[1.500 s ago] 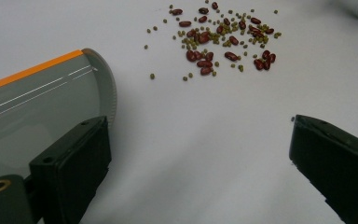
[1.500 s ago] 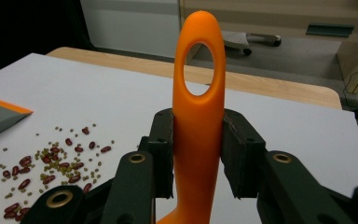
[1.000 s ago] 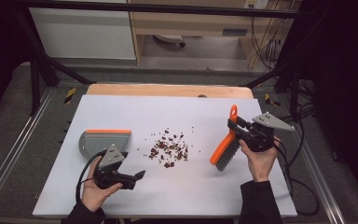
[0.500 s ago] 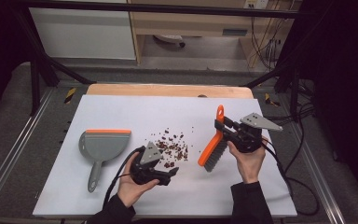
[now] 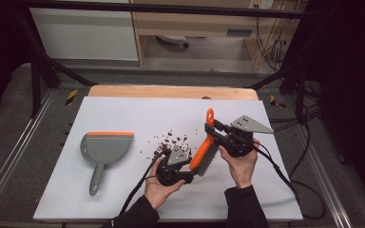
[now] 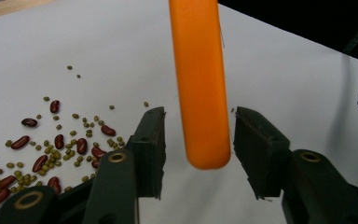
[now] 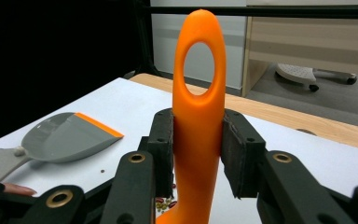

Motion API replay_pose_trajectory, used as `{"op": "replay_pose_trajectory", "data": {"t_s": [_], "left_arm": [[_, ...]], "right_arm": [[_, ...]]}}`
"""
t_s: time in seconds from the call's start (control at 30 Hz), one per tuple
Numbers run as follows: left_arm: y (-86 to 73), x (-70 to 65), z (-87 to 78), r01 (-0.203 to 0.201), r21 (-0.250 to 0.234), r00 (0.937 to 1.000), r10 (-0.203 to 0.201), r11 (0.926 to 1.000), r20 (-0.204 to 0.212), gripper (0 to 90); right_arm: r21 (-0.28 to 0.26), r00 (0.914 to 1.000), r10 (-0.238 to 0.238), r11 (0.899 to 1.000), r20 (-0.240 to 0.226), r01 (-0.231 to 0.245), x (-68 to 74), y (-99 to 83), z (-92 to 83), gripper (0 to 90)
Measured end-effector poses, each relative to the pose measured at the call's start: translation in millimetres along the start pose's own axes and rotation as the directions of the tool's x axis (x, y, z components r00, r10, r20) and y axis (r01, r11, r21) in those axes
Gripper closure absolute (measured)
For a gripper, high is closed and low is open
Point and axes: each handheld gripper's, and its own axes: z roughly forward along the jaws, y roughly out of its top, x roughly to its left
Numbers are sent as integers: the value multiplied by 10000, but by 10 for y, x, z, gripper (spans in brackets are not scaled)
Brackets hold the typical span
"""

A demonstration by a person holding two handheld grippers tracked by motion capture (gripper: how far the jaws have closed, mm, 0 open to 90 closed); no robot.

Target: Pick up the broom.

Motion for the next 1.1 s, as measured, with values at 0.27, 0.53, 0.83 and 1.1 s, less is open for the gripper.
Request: {"op": "replay_pose_trajectory", "data": {"t_s": [0.27,0.53,0.83,1.1], "left_arm": [[-7,8,33,276,-158,9996,-278,9995,-88,677],[-29,33,2,601,-188,9973,-608,9980,-415,698],[-37,146,-94,363,443,9987,-347,9984,-363,702],[-30,343,-324,-342,1662,9984,413,9855,-394,703]], "right_arm": [[-128,10000,20,9999,-63,-20,34,10,6,667],[-148,9992,-157,9998,-363,152,26,12,8,660],[687,9938,-877,9934,-680,923,9,-4,-14,443],[2033,9375,-3004,9207,-1755,3331,38,-64,-95,202]]}}
